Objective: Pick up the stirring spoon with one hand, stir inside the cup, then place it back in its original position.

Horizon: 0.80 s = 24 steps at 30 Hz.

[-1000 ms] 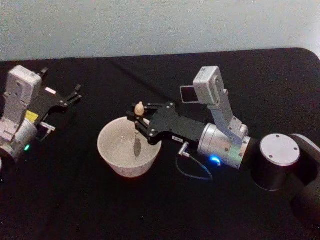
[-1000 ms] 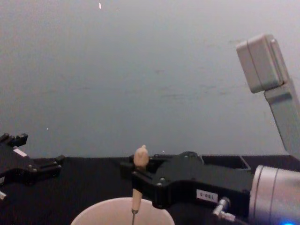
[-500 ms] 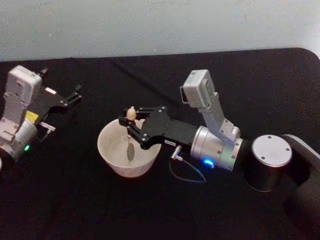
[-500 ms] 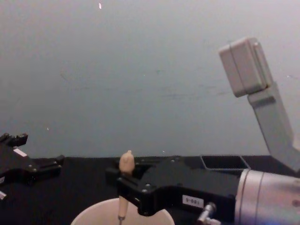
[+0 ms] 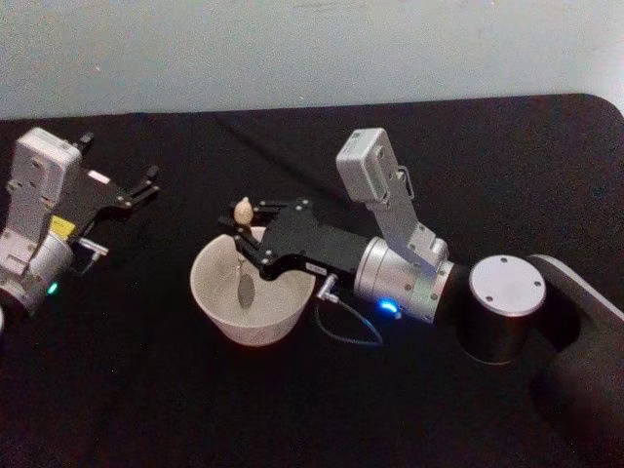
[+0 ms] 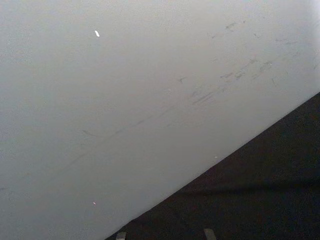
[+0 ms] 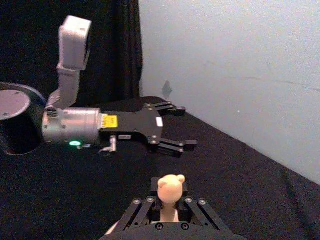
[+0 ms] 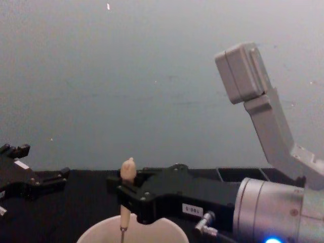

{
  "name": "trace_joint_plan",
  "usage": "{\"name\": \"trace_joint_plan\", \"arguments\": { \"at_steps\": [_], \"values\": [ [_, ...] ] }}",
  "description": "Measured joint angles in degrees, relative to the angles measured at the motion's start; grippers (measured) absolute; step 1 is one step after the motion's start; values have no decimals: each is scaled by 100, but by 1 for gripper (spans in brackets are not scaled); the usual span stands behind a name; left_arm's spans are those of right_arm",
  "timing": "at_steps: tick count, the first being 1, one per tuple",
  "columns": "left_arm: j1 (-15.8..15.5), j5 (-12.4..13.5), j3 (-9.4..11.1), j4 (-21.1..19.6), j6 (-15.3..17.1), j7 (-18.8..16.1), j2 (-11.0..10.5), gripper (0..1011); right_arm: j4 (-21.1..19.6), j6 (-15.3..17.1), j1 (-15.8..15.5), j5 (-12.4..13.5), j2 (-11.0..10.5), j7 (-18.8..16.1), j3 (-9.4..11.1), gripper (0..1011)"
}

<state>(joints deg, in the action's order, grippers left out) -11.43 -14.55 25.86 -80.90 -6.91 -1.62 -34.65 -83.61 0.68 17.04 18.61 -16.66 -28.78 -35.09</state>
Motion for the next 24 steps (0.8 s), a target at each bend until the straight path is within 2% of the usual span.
{"name": "trace_joint_plan", "arguments": {
  "at_steps": [11, 24],
  "values": [
    [0, 0, 0, 0, 0, 0, 0, 1001, 280, -38, 98, -121, 121, 176, 167, 174],
    [0, 0, 0, 0, 0, 0, 0, 1001, 114, -21, -44, -124, -12, 163, 361, 174]
  ]
}}
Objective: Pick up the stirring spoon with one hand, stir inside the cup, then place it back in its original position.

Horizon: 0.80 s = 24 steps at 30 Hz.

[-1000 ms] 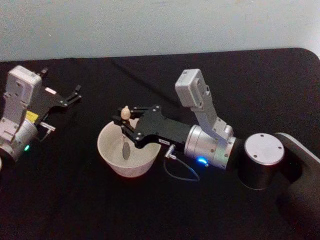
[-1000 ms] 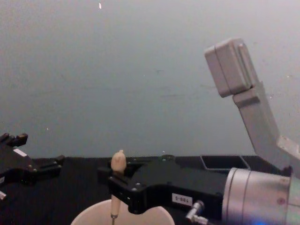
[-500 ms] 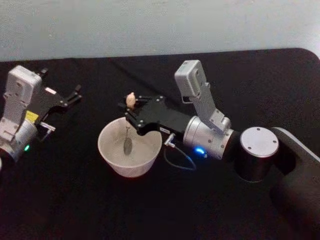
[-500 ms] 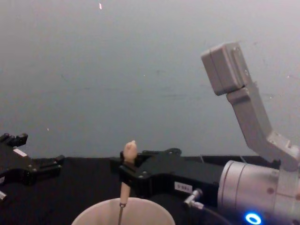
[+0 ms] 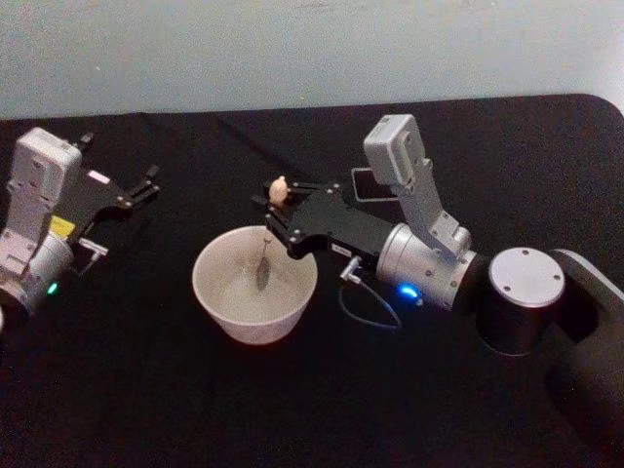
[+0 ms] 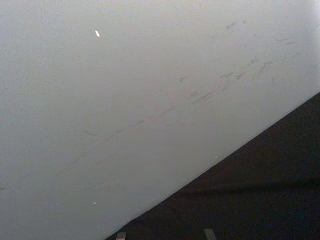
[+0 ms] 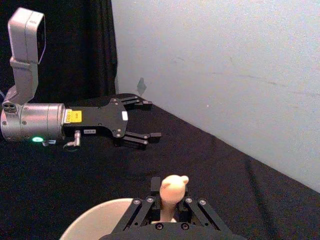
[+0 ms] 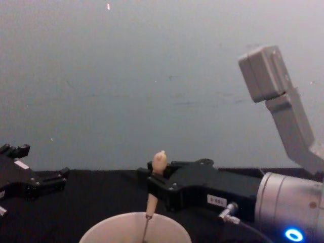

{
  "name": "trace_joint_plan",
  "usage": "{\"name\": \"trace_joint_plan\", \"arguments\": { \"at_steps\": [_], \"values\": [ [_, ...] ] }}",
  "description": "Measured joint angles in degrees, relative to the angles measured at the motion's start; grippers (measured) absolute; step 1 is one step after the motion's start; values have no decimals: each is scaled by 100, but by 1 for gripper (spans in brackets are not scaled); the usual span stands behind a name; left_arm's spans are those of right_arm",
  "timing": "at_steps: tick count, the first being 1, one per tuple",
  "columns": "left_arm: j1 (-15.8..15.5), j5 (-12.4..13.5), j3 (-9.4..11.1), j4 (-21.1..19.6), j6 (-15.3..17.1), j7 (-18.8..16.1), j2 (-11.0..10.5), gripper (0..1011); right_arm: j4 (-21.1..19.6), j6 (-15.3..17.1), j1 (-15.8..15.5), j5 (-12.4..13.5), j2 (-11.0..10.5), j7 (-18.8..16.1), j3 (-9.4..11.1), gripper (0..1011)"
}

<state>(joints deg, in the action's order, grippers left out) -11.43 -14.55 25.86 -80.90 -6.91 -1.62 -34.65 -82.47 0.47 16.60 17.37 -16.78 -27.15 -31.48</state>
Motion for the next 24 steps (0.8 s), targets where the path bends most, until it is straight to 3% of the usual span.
{"name": "trace_joint_plan", "arguments": {
  "at_steps": [11, 24],
  "values": [
    [0, 0, 0, 0, 0, 0, 0, 1001, -363, 4, -218, 106, -184, -30, 113, 173],
    [0, 0, 0, 0, 0, 0, 0, 1001, -573, 45, -376, 116, -312, -42, 96, 173]
  ]
}}
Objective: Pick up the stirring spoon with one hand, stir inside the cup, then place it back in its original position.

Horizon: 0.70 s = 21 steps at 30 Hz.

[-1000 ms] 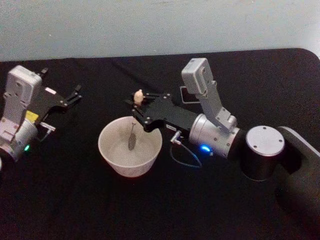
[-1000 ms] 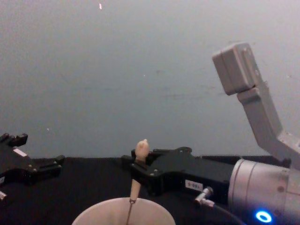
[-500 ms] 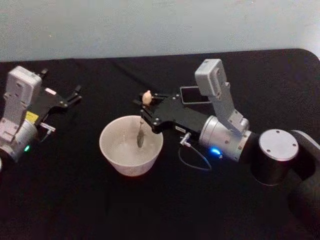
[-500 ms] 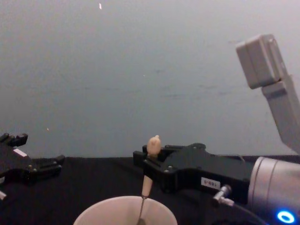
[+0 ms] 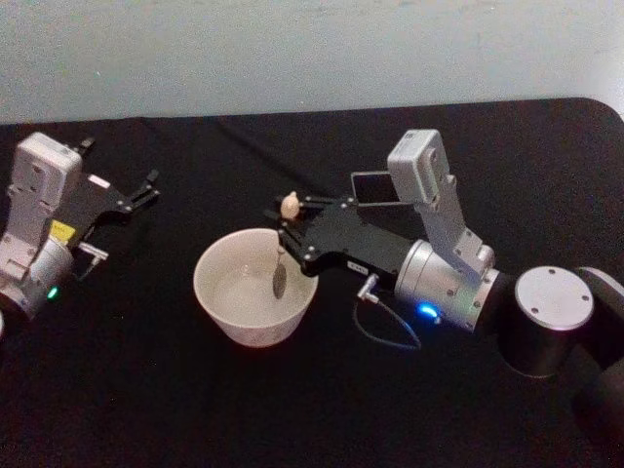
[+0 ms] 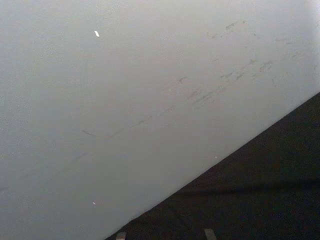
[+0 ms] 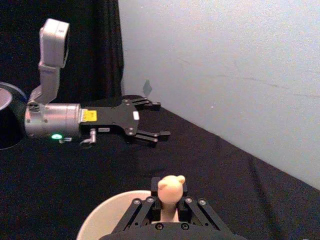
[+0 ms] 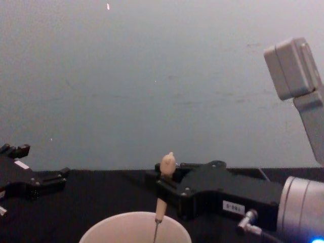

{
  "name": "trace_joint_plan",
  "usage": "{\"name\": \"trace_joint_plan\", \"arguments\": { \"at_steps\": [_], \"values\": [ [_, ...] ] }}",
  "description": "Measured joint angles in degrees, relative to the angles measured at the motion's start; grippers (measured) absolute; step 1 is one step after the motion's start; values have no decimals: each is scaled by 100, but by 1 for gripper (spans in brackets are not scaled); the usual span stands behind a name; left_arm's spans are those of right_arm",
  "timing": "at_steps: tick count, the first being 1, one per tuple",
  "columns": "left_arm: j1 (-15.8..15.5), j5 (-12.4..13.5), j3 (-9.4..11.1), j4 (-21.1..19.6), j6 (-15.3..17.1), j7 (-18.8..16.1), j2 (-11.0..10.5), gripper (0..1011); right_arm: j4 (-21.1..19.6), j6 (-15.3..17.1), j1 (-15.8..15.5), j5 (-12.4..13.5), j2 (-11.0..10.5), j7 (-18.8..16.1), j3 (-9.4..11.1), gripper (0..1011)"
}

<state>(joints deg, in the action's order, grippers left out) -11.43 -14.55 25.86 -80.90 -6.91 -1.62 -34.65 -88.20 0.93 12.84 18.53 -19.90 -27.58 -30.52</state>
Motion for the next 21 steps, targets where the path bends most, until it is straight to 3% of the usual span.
{"name": "trace_joint_plan", "arguments": {
  "at_steps": [21],
  "values": [
    [0, 0, 0, 0, 0, 0, 0, 1001, -284, -1, -121, -48, -77, -154, -232, 173]
  ]
}}
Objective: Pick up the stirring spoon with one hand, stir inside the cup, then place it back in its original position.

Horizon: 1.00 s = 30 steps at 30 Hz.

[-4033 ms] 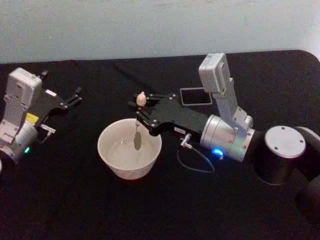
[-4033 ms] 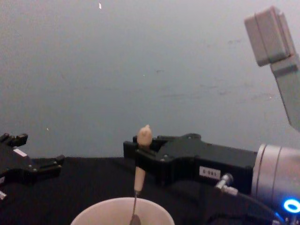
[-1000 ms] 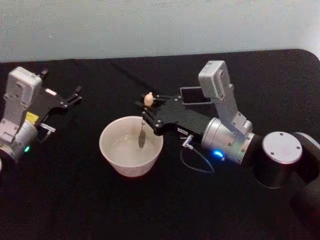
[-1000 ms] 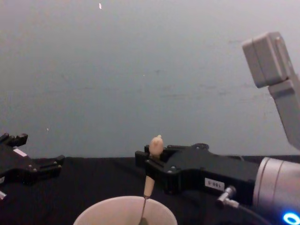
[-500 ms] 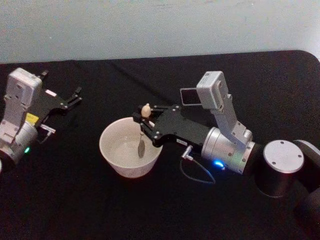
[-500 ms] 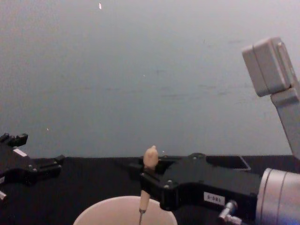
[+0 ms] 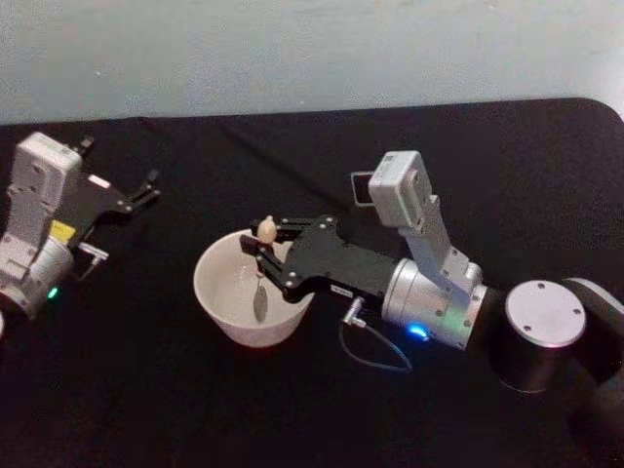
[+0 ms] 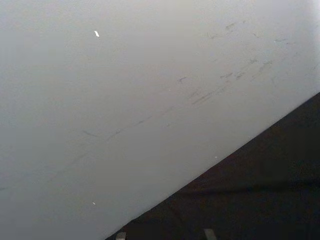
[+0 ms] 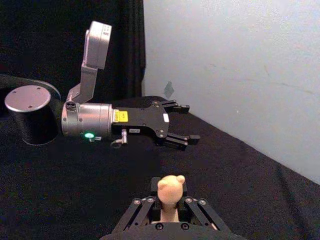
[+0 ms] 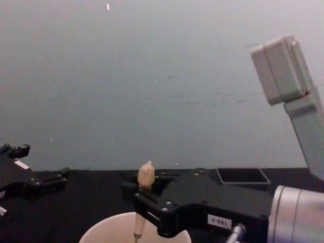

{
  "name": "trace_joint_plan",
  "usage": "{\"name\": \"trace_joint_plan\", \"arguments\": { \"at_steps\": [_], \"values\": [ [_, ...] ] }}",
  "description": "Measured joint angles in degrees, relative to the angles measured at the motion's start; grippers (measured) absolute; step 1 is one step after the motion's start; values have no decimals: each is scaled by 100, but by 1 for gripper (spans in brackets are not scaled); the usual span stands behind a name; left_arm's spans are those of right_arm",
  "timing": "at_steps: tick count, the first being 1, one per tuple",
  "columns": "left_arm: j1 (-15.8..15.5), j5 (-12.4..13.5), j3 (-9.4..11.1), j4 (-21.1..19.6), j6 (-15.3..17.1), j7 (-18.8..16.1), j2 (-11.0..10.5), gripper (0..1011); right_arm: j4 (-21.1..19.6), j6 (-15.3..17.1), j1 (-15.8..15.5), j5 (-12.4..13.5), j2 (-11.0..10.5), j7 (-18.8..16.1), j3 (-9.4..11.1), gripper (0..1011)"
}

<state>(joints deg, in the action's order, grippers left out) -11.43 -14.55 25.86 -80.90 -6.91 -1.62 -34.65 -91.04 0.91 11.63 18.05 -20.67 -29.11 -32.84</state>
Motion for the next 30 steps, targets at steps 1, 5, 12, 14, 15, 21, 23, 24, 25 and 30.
{"name": "trace_joint_plan", "arguments": {
  "at_steps": [1, 5, 12, 14, 15, 21, 23, 24, 25, 30],
  "values": [
    [0, 0, 0, 0, 0, 0, 0, 1001, 10, 0, 9, -7, 12, 0, -9, 173],
    [0, 0, 0, 0, 0, 0, 0, 1001, 103, -10, 78, -56, 92, 19, -62, 173],
    [0, 0, 0, 0, 0, 0, 0, 1001, 324, -62, 205, -195, 249, 111, -129, 173],
    [0, 0, 0, 0, 0, 0, 0, 1001, 428, -93, 254, -253, 305, 160, -134, 173],
    [0, 0, 0, 0, 0, 0, 0, 1001, 458, -105, 268, -275, 325, 175, -134, 173],
    [0, 0, 0, 0, 0, 0, 0, 1001, 628, -174, 340, -381, 418, 267, -94, 173],
    [0, 0, 0, 0, 0, 0, 0, 1001, 686, -203, 357, -429, 444, 306, -49, 173],
    [0, 0, 0, 0, 0, 0, 0, 1001, 695, -210, 358, -441, 446, 315, -37, 173],
    [0, 0, 0, 0, 0, 0, 0, 1001, 699, -218, 358, -455, 447, 324, -26, 174],
    [0, 0, 0, 0, 0, 0, 0, 1001, 700, -256, 333, -515, 417, 340, 58, 174]
  ]
}}
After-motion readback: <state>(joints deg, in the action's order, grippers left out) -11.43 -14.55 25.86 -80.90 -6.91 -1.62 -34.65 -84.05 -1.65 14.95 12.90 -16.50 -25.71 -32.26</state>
